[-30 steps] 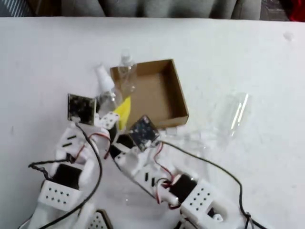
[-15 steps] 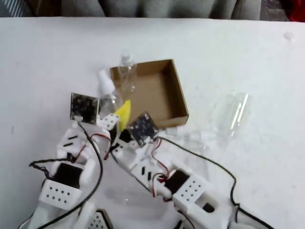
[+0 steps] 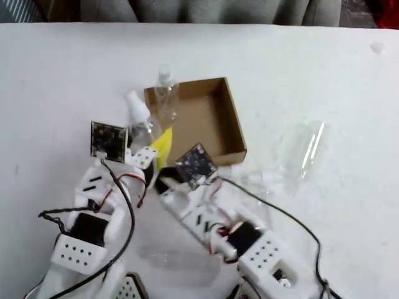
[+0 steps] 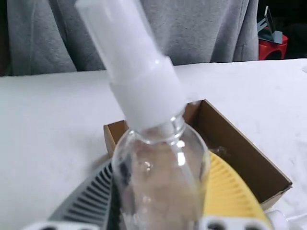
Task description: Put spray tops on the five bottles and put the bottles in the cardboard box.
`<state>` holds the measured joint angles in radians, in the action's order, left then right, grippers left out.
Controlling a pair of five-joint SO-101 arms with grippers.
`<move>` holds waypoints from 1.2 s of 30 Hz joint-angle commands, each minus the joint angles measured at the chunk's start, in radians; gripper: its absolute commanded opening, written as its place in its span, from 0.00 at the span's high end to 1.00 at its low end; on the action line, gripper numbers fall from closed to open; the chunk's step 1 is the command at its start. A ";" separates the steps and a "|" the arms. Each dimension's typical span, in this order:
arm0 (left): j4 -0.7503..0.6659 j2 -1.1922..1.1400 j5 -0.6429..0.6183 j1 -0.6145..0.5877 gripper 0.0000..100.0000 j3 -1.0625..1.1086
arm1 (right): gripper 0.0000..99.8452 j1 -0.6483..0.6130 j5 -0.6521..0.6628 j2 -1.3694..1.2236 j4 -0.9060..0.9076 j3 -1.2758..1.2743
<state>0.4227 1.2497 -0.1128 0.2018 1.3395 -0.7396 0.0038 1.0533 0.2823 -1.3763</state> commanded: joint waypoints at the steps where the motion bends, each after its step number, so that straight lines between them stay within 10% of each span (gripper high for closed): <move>1: -0.092 -0.007 -0.015 0.008 0.98 -0.055 | 0.99 0.166 0.149 0.151 0.154 0.040; 19: -0.394 -0.298 -0.009 0.007 0.98 -0.157 | 0.99 0.337 0.149 -0.105 -0.005 0.081; 36: -1.089 -0.947 -0.006 0.007 0.98 -0.173 | 0.99 0.340 0.149 -0.160 -0.064 0.081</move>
<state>-0.4672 0.4028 -0.1158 0.2033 1.2321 -0.4143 0.1465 0.8922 0.2409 -1.3487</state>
